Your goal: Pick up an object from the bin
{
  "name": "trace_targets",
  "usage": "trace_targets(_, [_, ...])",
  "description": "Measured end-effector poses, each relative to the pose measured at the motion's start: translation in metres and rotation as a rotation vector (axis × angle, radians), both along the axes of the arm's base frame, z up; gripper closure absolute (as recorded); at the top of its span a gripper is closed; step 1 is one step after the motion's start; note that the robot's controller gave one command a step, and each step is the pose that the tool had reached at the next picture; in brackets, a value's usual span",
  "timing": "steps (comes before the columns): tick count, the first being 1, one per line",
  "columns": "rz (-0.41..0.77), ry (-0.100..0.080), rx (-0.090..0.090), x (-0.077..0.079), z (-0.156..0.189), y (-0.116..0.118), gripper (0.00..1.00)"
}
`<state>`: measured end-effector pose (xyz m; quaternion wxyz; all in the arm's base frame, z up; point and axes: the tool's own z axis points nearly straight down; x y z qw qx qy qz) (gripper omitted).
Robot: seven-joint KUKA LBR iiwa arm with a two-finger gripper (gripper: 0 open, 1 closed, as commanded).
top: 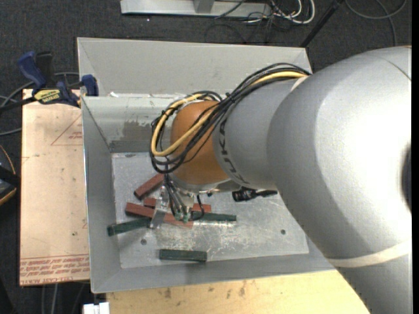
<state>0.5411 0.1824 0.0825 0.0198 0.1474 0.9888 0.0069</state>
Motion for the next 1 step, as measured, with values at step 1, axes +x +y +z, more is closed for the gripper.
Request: trace_targets(1, [0.000, 0.000, 0.000, 0.0000, 0.0000, 0.0000, 1.00])
